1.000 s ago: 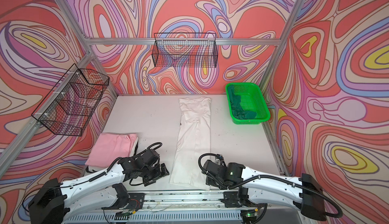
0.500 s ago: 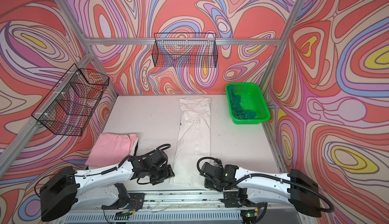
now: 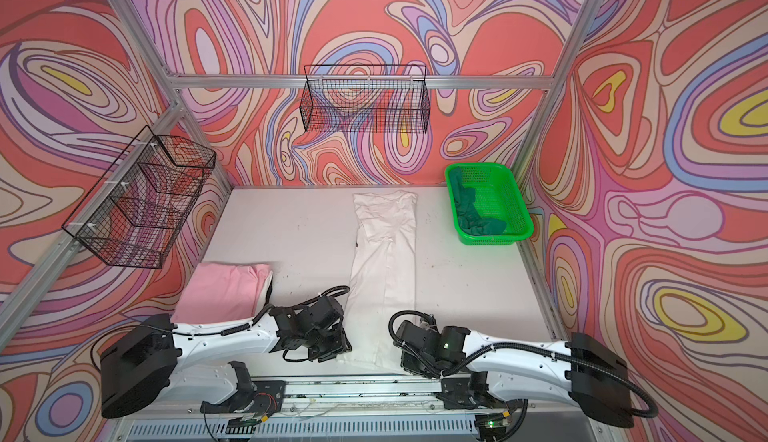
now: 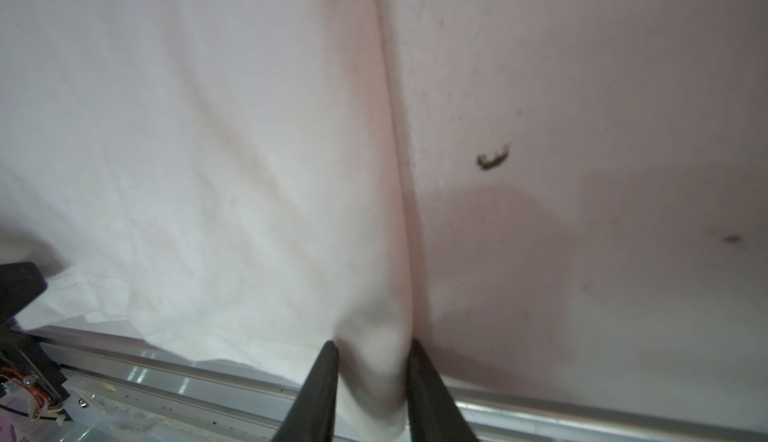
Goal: Fold and stack the t-shirts
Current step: 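Lower both grippers onto the strip's near end and pinch its two corners, then lift the near end with both grippers and fold it toward the far end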
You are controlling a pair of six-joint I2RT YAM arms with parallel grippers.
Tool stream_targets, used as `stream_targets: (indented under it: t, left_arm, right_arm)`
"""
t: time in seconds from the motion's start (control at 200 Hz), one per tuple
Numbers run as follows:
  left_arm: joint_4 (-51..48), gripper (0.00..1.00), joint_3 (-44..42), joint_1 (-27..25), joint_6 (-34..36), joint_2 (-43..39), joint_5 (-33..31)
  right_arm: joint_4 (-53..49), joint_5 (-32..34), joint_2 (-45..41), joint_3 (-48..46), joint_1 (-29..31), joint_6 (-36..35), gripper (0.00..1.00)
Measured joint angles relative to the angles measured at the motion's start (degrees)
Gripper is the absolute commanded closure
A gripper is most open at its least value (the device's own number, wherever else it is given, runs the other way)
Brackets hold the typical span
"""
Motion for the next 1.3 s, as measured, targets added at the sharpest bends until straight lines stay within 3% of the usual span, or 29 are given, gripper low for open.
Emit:
stream_targets:
  t: [0.33, 0.576, 0.861, 1.072, 1.302]
  left_arm:
    - [1.66, 1.00, -0.26, -0.79, -0.57, 1.44, 0.11]
    - [0.37, 1.00, -0.68, -2.47, -2.01, -0.52, -1.42]
    - [-5.57, 1.00, -0.42, -4.92, -5.62, -9.90, -4.94]
    - [-11.23, 1.00, 3.67, -4.92, -6.93, -14.84, -8.52]
    - [-14.14, 1.00, 8.04, -3.50, -6.34, -14.99, -11.30]
  right_arm:
    - [0.22, -0.26, -1.73, -1.01, 0.00, 0.37, 0.99]
    - [-1.60, 0.44, -5.14, -0.87, 0.00, 0.61, 1.00]
    - [-4.46, 2.84, -7.74, 2.32, 0.02, 0.74, 1.00]
    - [-6.54, 5.86, -7.78, 6.80, 0.02, 0.57, 1.00]
    - [-9.31, 11.08, -6.21, 13.03, 0.02, -0.46, 1.00]
